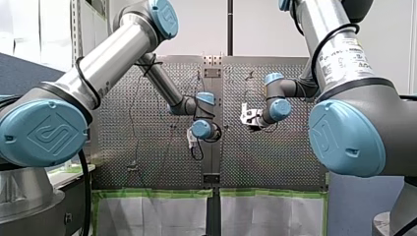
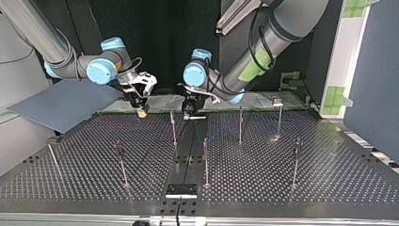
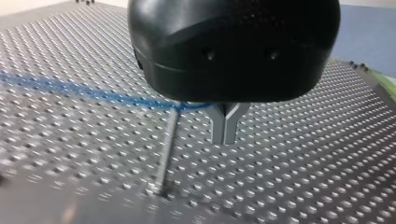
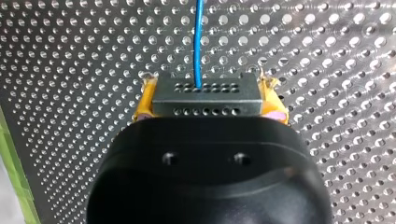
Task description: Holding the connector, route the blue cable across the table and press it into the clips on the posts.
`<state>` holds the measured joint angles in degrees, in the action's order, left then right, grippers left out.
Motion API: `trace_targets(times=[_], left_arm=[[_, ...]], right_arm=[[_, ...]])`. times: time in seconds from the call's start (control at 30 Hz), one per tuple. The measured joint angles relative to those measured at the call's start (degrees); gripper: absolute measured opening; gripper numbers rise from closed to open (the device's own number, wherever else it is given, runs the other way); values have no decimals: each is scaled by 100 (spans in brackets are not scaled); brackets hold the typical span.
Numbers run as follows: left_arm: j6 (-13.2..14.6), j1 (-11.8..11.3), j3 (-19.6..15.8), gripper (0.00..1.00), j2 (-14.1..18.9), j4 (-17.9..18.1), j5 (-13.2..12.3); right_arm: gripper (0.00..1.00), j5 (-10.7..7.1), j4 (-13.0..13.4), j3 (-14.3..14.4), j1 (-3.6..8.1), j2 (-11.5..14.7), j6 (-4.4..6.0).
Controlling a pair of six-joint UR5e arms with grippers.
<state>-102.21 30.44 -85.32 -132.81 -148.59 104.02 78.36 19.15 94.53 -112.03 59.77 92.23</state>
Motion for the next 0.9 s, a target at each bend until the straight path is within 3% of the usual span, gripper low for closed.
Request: trace_targets(times=[0.33, 0.63, 0.9], left_arm=[[33, -92, 99, 0, -103, -47, -2], [17, -102, 89, 0, -41, -240, 23], [17, 96, -205, 0, 256, -313, 329]], right_arm=[[0, -85, 4, -16, 91, -5, 16], [0, -314, 1, -70, 130, -3, 16], [0, -569, -15, -99, 133, 2, -16]])
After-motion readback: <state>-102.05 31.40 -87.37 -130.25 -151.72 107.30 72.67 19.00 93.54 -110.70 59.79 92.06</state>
